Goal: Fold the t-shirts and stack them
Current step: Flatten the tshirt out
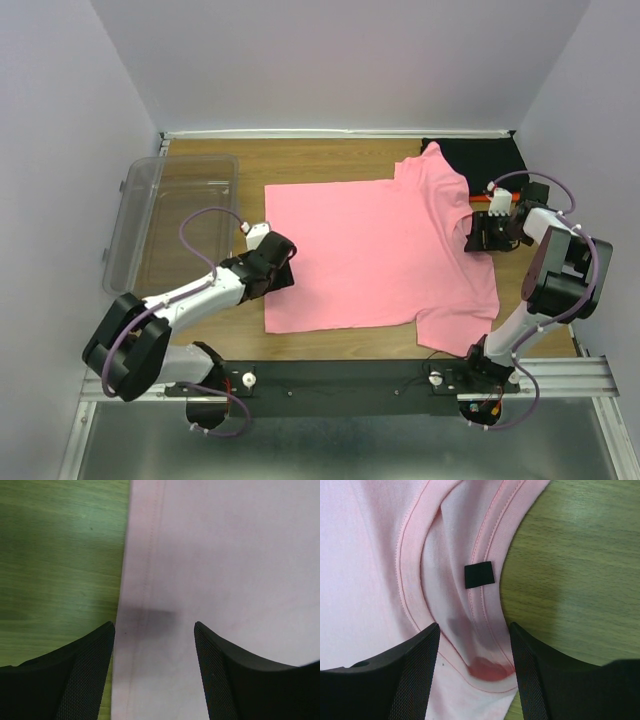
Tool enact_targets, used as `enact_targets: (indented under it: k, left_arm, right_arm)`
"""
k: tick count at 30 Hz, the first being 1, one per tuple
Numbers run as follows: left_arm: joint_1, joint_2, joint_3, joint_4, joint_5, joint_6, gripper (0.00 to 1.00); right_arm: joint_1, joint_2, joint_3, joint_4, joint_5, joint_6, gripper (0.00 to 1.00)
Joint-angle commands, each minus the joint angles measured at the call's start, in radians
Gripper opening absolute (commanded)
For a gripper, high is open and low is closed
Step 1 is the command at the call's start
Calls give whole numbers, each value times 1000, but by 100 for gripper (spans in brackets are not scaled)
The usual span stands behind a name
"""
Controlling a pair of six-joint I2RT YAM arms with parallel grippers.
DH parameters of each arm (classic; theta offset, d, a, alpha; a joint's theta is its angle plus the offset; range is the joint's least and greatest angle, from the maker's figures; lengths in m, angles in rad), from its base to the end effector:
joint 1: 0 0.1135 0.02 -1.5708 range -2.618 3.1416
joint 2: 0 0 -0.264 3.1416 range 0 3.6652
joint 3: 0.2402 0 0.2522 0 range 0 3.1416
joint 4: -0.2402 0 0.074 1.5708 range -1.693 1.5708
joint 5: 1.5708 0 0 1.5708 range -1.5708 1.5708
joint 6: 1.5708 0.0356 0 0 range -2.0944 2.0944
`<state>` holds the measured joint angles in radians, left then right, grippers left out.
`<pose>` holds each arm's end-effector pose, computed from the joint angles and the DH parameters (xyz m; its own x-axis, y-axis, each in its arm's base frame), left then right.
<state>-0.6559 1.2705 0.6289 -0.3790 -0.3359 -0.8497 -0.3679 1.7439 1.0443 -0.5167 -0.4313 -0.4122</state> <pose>0.1897 -0.1312 0.1754 -0.7759 -0.2977 -0.5562 -0.2174 0.9538 -0.2072 0.3118 -0.1042 0.1620 -0.8784 -0.0514 -0.4751 -0.1753 0.9596 0.2202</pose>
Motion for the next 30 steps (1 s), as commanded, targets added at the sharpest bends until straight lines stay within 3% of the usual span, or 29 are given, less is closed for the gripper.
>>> enact_targets:
  k: [1, 4, 6, 7, 8, 9, 11, 13, 16, 20, 26, 30]
  left_arm:
    - [32, 137, 22, -32, -29, -25, 68]
    - [35, 233, 83, -84, 34, -8, 68]
    - [33, 268, 98, -100, 73, 3, 54]
    - [33, 259, 92, -81, 113, 21, 37]
    - [33, 253, 89, -77, 113, 30, 37]
    - [33, 248, 81, -78, 147, 40, 23]
    - [33, 227, 72, -93, 185, 47, 14]
    - [33, 196, 52, -110, 222, 47, 11]
    - [33, 90, 23, -152, 248, 34, 8]
    - [33, -98, 25, -259, 279, 15, 6]
    - [33, -265, 6, -366, 362, -3, 6]
    - [29, -318, -24, -333, 458, -11, 5]
  right_arm:
    - [-8, 25, 2, 9, -9, -10, 65]
    - [-8, 31, 0, 7, -6, -16, 65]
    - [-8, 42, 0, 7, -1, -19, 65]
    - [-8, 46, 0, 7, 11, -26, 65]
    - [-8, 46, 0, 7, 20, -30, 64]
    - [-8, 46, 0, 4, 25, -42, 61]
    - [-8, 45, -1, -3, 35, -54, 54]
    - [-8, 39, -3, -25, 37, -68, 45]
    - [-8, 28, -3, -75, 48, -118, 20]
    - [-9, -24, -23, -123, 72, -166, 1]
    - [-19, -176, -85, -154, 199, -226, 1]
    - [-25, -265, -125, -206, 253, -283, 1]
